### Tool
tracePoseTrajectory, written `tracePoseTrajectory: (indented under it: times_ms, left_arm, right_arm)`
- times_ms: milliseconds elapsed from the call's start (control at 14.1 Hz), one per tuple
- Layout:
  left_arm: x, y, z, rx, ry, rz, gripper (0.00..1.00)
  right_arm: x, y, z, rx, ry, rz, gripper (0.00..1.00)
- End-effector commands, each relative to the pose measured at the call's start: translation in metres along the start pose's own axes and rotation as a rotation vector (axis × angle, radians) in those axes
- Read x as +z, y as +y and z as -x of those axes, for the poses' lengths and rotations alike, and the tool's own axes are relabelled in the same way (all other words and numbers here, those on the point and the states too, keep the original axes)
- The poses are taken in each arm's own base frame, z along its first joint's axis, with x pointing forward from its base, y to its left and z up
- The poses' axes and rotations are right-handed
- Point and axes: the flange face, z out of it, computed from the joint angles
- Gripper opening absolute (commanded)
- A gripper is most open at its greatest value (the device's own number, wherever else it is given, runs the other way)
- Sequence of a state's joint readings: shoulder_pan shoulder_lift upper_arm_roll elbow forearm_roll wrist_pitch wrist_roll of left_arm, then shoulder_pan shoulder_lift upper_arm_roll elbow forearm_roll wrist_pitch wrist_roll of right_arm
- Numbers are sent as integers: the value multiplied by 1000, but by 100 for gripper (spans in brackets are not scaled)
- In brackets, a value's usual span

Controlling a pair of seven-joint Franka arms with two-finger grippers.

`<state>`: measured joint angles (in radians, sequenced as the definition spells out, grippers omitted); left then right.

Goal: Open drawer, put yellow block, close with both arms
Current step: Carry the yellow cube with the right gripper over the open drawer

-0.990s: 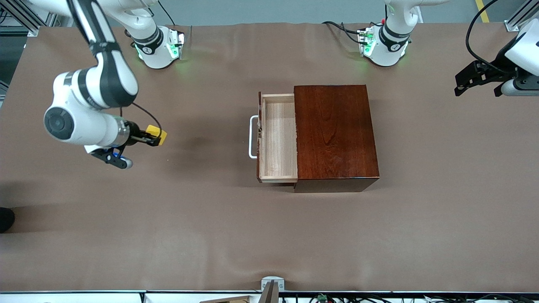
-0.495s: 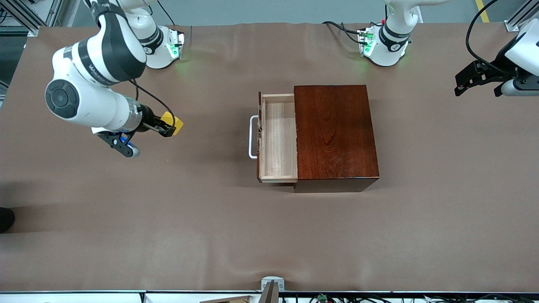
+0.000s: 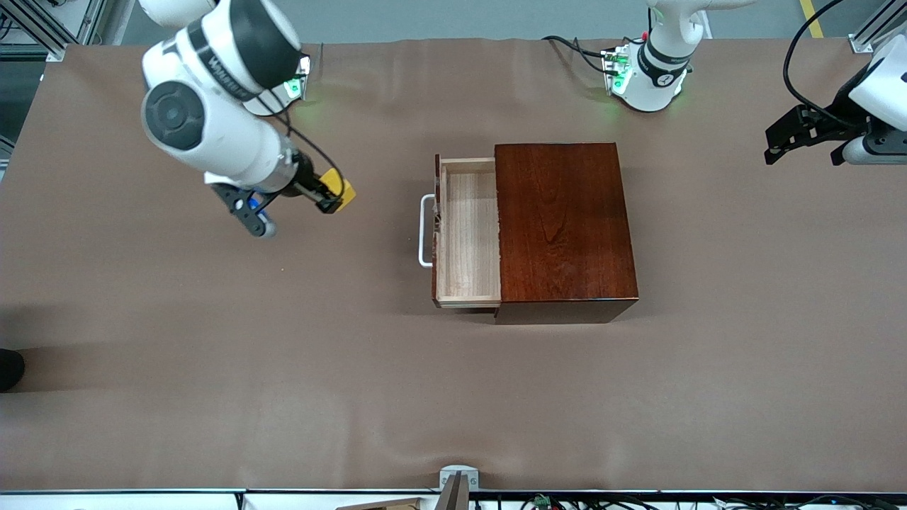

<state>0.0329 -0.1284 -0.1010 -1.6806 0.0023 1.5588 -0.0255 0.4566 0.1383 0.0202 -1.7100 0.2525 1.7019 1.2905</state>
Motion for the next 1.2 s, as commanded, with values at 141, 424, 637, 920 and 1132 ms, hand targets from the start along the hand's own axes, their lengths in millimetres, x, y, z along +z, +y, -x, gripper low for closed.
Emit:
tracePoseTrajectory:
  times_ms: [141,424,637,920,1132]
  left_arm:
    - [0,-1,-3,0,5,5,100]
    - [6,1,-7,4,4,6,100]
    - [7,2,-9,5,4,6,100]
    - [5,3,-9,7,10,7,100]
    - [3,3,-9,7,13,7,100]
  right_arm:
    - [-1,-26,58,181,-68,-32,0]
    - [21,-53,90,303,-97,-95,0]
    - [51,-75,114,393,-96,-144,0]
    - [75,-88,136,439,-96,-157,0]
    - [93,-96,139,464,-90,-163,0]
